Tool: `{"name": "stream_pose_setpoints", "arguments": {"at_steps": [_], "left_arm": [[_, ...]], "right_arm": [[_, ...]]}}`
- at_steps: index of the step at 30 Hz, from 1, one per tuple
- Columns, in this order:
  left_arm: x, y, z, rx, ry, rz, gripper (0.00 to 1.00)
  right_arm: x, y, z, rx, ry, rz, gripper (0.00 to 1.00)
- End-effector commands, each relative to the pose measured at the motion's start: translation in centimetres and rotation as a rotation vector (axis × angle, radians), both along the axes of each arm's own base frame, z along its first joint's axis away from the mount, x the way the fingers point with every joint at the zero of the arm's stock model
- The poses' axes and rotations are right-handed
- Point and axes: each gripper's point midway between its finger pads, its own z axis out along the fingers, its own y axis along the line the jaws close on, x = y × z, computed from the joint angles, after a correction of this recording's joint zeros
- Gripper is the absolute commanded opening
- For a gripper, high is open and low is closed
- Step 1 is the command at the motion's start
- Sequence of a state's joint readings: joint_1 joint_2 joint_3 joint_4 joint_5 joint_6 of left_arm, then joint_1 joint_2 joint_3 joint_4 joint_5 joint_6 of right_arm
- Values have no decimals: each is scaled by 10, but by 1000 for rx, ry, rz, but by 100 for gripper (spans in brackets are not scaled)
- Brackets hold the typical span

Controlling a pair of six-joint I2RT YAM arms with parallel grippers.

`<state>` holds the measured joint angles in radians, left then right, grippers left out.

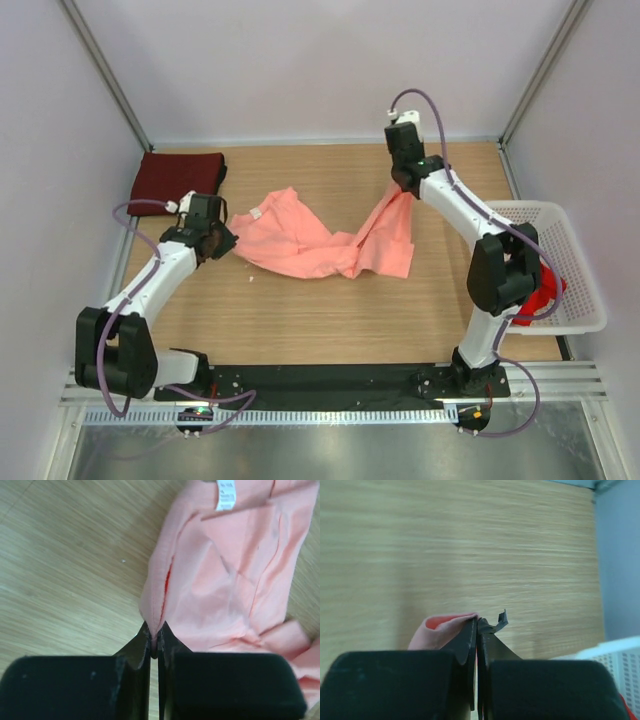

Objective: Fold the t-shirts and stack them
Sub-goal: Flatten the tshirt out

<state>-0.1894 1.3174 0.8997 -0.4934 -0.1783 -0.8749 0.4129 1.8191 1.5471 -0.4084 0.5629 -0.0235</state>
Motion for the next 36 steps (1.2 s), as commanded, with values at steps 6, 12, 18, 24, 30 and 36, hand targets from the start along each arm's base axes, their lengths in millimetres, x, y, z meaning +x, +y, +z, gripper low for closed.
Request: {"name": "stream_pose_setpoints", "arguments": {"at_steps": [6,12,18,24,30,36], "left_arm": [[-42,33,-32,111,109,111,0],[-51,28,-39,91,145,81,38],[-14,26,21,133,-34,-21,60],[32,33,26,-12,-114,-84,60],[58,13,-10,-154,3,-233,53],[66,12,-25,-120,86,-213,53]], "right_arm": [[10,-78,-36,64,142,-279,1],[18,-39,-43,211,247,-106,11],[-7,-28,-18,311,275,-116,47],[-58,5,2,504,269,-15,57],[-95,37,17,567,241,95,57],[-117,45,11,551,251,139,57]]}}
